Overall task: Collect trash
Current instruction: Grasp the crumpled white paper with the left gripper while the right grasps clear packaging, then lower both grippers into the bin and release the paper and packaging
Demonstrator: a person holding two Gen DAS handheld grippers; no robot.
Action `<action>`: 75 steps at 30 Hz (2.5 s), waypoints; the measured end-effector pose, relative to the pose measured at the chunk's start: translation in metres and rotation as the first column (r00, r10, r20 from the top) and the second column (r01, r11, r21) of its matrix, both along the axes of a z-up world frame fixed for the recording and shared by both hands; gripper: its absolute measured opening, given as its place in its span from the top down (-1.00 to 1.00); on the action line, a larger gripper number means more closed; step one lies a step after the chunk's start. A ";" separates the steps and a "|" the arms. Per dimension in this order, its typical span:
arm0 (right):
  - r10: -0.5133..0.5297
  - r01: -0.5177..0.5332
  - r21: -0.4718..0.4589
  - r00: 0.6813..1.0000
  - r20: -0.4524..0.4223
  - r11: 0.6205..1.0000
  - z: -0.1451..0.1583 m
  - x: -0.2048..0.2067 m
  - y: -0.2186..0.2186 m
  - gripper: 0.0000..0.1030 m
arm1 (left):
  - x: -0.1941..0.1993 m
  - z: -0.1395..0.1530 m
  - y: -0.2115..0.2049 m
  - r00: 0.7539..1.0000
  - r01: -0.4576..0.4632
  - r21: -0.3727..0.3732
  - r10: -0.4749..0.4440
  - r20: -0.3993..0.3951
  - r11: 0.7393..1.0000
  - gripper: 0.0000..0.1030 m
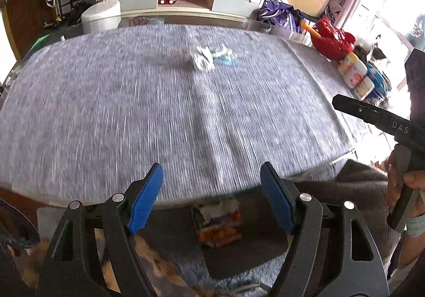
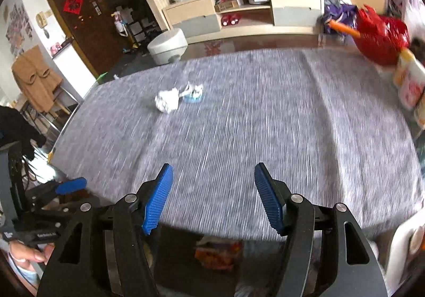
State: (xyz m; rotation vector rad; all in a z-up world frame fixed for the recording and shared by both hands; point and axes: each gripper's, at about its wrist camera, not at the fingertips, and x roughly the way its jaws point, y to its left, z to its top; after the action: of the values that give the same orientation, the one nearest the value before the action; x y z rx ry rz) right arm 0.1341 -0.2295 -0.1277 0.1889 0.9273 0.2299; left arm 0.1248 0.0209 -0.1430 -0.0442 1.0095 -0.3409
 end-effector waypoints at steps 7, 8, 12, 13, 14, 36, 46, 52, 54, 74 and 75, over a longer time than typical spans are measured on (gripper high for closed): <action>0.009 -0.009 -0.030 1.000 -0.003 1.000 -0.005 0.054 0.008 -0.26 | 0.059 0.000 -0.005 1.000 -0.017 0.011 0.017 0.009 1.000 -0.39; 0.010 -0.011 -0.026 1.000 -0.007 1.000 -0.007 0.066 0.010 -0.26 | 0.068 -0.001 -0.007 1.000 -0.022 0.015 0.022 0.014 1.000 -0.39; 0.027 -0.027 -0.016 1.000 -0.006 1.000 -0.012 0.094 0.019 -0.26 | 0.102 -0.001 -0.015 0.998 -0.031 0.036 0.029 0.048 0.999 -0.39; 0.033 -0.033 -0.016 0.999 -0.004 0.999 -0.015 0.102 0.023 -0.25 | 0.110 -0.002 -0.016 0.998 -0.032 0.037 0.030 0.054 0.999 -0.39; 0.036 -0.036 -0.017 0.999 -0.003 0.999 -0.016 0.109 0.026 -0.24 | 0.117 -0.003 -0.017 0.998 -0.034 0.036 0.032 0.057 0.999 -0.39; 0.131 -0.123 0.070 0.984 -0.125 0.990 -0.073 0.188 0.065 0.33 | 0.195 -0.056 -0.036 0.999 0.040 0.002 -0.040 -0.002 0.999 0.26; 0.171 -0.164 0.072 0.978 -0.115 0.984 -0.071 0.181 0.075 0.76 | 0.185 -0.054 -0.040 0.996 0.089 -0.001 -0.089 0.010 0.996 0.61; 0.120 -0.118 0.045 0.992 -0.047 0.992 -0.037 0.152 0.051 0.77 | 0.156 -0.028 -0.024 0.997 0.054 -0.007 -0.054 0.047 0.999 0.62; 0.108 -0.107 0.024 0.994 -0.024 0.994 -0.024 0.142 0.046 0.77 | 0.140 -0.011 -0.017 0.996 0.045 -0.011 -0.044 0.075 0.999 0.62; 0.104 -0.095 -0.068 0.984 0.145 0.993 0.046 -0.048 0.021 0.76 | -0.047 0.041 -0.033 0.982 0.096 -0.031 -0.090 0.163 0.995 0.60; 0.099 -0.091 -0.062 0.986 0.136 0.994 0.039 -0.055 0.020 0.76 | -0.051 0.037 -0.032 0.984 0.095 -0.032 -0.089 0.154 0.995 0.60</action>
State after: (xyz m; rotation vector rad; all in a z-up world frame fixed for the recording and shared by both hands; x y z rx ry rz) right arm 0.0795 -0.2093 -0.0889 0.0760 0.8038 0.3017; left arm 0.0737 -0.0111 -0.1064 -0.0069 0.8547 -0.4427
